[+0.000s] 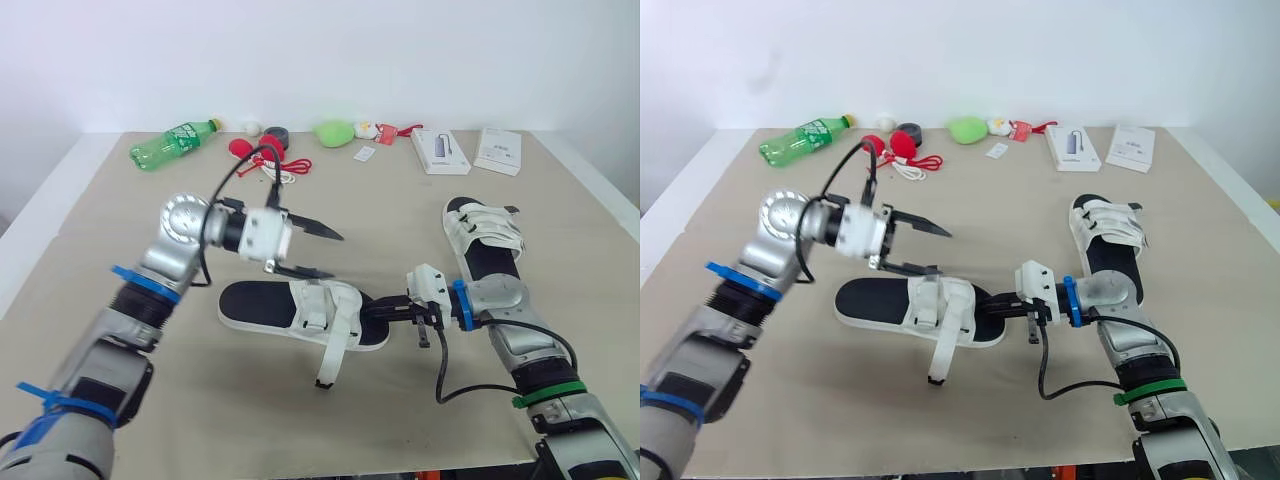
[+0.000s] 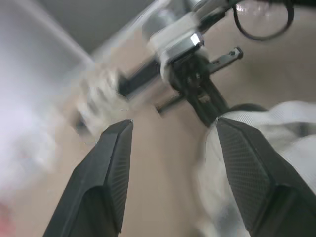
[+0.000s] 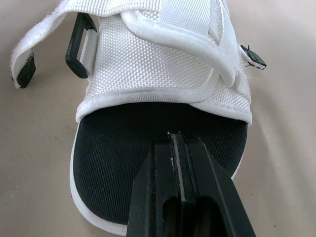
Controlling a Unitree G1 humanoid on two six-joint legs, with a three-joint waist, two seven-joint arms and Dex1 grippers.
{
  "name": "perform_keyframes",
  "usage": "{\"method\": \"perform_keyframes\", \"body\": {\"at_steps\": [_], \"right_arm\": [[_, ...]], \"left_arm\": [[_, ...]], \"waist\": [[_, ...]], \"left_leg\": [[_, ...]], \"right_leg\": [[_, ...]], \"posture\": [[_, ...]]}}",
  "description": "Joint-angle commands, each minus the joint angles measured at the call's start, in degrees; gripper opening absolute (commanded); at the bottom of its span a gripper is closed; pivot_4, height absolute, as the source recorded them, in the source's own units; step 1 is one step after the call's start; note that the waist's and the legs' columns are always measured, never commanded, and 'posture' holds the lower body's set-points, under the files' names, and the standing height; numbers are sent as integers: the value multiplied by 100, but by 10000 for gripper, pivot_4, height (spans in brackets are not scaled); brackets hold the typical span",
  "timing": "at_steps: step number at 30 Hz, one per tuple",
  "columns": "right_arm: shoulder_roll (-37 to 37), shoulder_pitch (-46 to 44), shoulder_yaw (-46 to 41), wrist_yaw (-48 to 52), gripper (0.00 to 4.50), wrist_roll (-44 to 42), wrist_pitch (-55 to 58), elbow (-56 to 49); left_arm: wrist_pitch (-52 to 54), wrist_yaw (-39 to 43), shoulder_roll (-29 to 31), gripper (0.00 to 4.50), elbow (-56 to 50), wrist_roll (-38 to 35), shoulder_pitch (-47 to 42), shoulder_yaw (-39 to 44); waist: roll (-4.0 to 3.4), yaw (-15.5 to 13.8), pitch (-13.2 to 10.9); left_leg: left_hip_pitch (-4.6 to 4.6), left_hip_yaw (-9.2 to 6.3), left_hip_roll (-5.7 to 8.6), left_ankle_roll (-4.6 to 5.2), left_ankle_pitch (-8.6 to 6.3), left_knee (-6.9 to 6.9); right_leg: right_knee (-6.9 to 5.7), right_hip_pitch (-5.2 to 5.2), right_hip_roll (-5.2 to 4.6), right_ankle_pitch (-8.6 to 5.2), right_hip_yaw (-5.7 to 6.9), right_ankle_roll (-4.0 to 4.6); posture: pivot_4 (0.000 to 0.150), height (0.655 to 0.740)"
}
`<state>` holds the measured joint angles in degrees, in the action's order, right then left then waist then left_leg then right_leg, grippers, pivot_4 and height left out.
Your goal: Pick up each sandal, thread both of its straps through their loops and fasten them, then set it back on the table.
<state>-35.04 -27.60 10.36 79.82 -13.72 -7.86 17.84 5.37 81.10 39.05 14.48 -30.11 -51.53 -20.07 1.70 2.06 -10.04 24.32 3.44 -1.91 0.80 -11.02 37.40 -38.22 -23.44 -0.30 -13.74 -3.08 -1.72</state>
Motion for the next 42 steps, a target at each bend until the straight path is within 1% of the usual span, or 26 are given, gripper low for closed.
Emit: {"method": "perform_keyframes", "body": {"at_steps": [1,2,3,5,6,9,11,13,15,16,19,25,29,32,34,39,42], "right_arm": [[-11,-53,-7,42,0,64,-38,124],[-6,-61,0,45,0,62,-46,136],[1,-70,5,49,0,61,-48,146],[18,-96,16,55,0,66,-55,179],[26,-108,22,54,0,68,-54,192],[38,-133,37,59,0,74,-59,222],[45,-132,47,53,0,77,-62,225],[51,-119,55,47,0,83,-69,222],[47,-96,60,47,0,89,-80,213],[43,-81,61,40,0,89,-75,192],[22,-53,52,18,0,96,-64,143],[7,-82,19,-61,0,135,-91,192],[-4,-36,15,-95,0,132,-73,117],[-28,10,15,-106,0,126,-76,81],[-42,23,14,-106,0,129,-78,70],[-51,16,3,-106,0,125,-71,77],[-45,12,7,-109,0,134,-87,98]], "left_arm": [[3532,433,769,27267,-1201,-1597,55,114],[4185,493,958,27267,-1464,-1924,125,147],[4557,557,1117,27267,-1733,-2148,268,189],[5005,525,1309,27267,-2191,-2382,604,225],[5080,451,1344,27267,-2442,-2429,807,256],[5212,-75,1198,27267,-3047,-2397,1356,360],[5146,-418,1005,27267,-3221,-2184,1656,293],[4933,-723,792,27267,-3167,-1820,1827,142],[4467,-944,538,27267,-3026,-1264,1947,-1],[4382,-1061,400,27267,-2958,-1132,1967,-11],[4406,-1125,146,27267,-2900,-1073,1969,15],[3899,-1156,-230,27267,-2507,-393,1964,-268],[3831,-1262,-593,27267,-2323,-197,1917,-301],[3853,-1247,-722,27267,-2255,-96,1925,-309],[3948,-1169,-716,27267,-2268,-93,1917,-321],[4418,-858,-433,27267,-2457,-293,1952,-320],[4567,-1050,-509,27267,-2375,-281,2005,-223]], "waist": [[1,38,-2],[0,46,-1],[0,44,-1],[0,43,-1],[0,46,-1],[2,43,-2],[4,35,-2],[1,31,-1],[3,14,-2],[3,-1,-2],[4,-6,-1],[3,-10,-1],[3,-21,-1],[3,-21,-1],[3,-23,-1],[2,-22,-1],[3,-23,-1]], "left_leg": [[2,-5,-2,0,0,-1],[3,-14,-3,-1,-3,-5],[0,-18,-2,-1,-4,-6],[1,-32,0,-2,-4,-6],[1,-38,1,-2,-5,-6],[-2,-44,-1,-6,-2,-5],[-2,-48,-2,-9,0,-3],[-4,-47,-2,-11,2,-3],[-13,-42,4,-12,4,0],[-13,-42,5,-12,4,1],[-12,-39,6,-12,5,2],[-13,-37,7,-12,5,0],[-12,-36,11,-8,8,5],[-12,-34,13,-7,8,5],[-12,-35,13,-8,8,4],[-12,-35,12,-8,8,3],[-12,-36,12,-8,8,2]], "right_leg": [[-3,-1,1,-4,5,2],[-3,0,1,-13,11,5],[-3,3,0,-19,16,6],[-4,7,-2,-23,28,8],[-4,9,-3,-26,34,13],[-13,9,-3,-26,36,25],[-14,10,-2,-28,39,36],[-14,10,-3,-32,38,50],[-14,17,-9,-29,32,50],[-15,17,-10,-29,31,50],[-15,16,-10,-27,28,51],[-15,16,-10,-27,25,50],[-14,16,-14,-17,21,44],[-14,16,-15,-16,16,42],[-13,16,-15,-17,18,43],[-13,15,-15,-17,18,43],[-12,14,-16,-18,19,44]], "posture": [[1500,7400],[1500,7400],[1500,7400],[1500,7400],[1500,7400],[1500,7400],[1500,7400],[1500,7400],[1500,7400],[1500,7400],[1500,7400],[1500,7400],[1500,7400],[1500,7400],[1500,7400],[1500,7400],[1500,7400]]}}
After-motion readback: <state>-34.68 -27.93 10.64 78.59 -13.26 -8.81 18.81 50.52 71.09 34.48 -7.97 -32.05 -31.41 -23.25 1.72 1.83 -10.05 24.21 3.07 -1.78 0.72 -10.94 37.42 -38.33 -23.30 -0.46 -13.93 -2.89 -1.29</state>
